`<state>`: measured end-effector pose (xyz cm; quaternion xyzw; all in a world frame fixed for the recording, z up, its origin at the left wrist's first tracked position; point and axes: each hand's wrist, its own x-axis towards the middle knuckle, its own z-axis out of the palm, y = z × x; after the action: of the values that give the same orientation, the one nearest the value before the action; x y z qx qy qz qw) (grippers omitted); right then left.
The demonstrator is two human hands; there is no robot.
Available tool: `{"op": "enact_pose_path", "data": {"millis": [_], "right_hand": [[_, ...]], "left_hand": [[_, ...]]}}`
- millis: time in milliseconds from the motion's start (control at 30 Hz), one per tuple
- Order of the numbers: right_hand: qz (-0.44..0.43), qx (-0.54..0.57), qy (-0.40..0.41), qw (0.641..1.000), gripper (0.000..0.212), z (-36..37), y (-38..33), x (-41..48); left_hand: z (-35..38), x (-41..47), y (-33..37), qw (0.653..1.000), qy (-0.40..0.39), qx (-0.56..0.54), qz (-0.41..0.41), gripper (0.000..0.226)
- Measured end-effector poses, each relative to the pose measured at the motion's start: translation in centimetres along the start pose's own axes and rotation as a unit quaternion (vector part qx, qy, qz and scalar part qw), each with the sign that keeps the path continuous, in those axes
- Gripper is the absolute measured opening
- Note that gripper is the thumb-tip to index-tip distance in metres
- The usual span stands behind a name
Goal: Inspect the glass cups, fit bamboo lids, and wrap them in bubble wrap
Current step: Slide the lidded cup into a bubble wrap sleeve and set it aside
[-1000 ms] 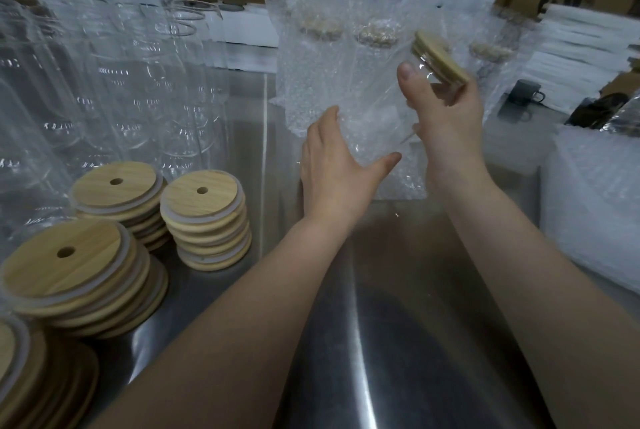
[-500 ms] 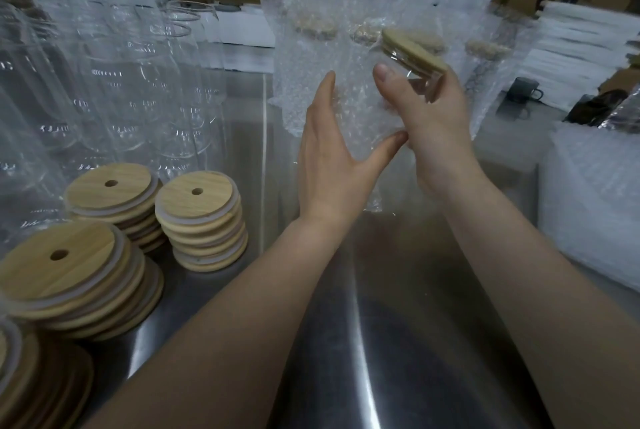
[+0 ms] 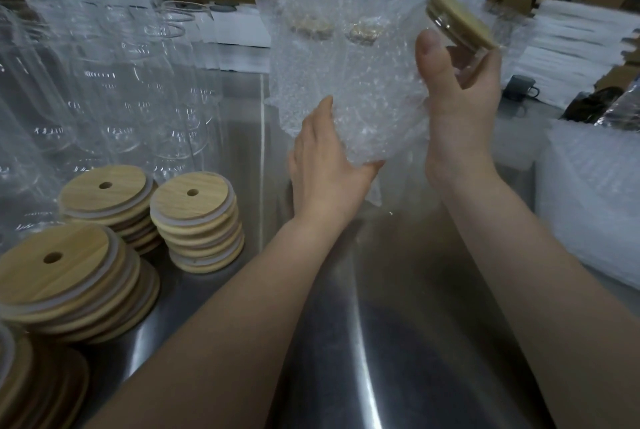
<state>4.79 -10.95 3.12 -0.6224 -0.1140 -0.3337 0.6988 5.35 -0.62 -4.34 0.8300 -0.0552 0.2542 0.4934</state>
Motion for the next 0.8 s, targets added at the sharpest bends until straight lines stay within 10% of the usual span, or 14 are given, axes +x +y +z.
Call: {"op": "enact_pose_path", "data": {"millis": [167,800], "right_hand": [[-0.066,-0.039,-0.043,0.996,0.077,0.1,0.2,-0.3],[-0.045,-0.143,-0.134,0.980,0.053,0.8,1.1,-1.0]], "left_hand": [[0.0,-0.2,0.3,0.997,0.025,-0.070,0.015,0.101],[-1.2,0.2,1.6,0.973,0.019,-0.227,-0.040,0.090]]}}
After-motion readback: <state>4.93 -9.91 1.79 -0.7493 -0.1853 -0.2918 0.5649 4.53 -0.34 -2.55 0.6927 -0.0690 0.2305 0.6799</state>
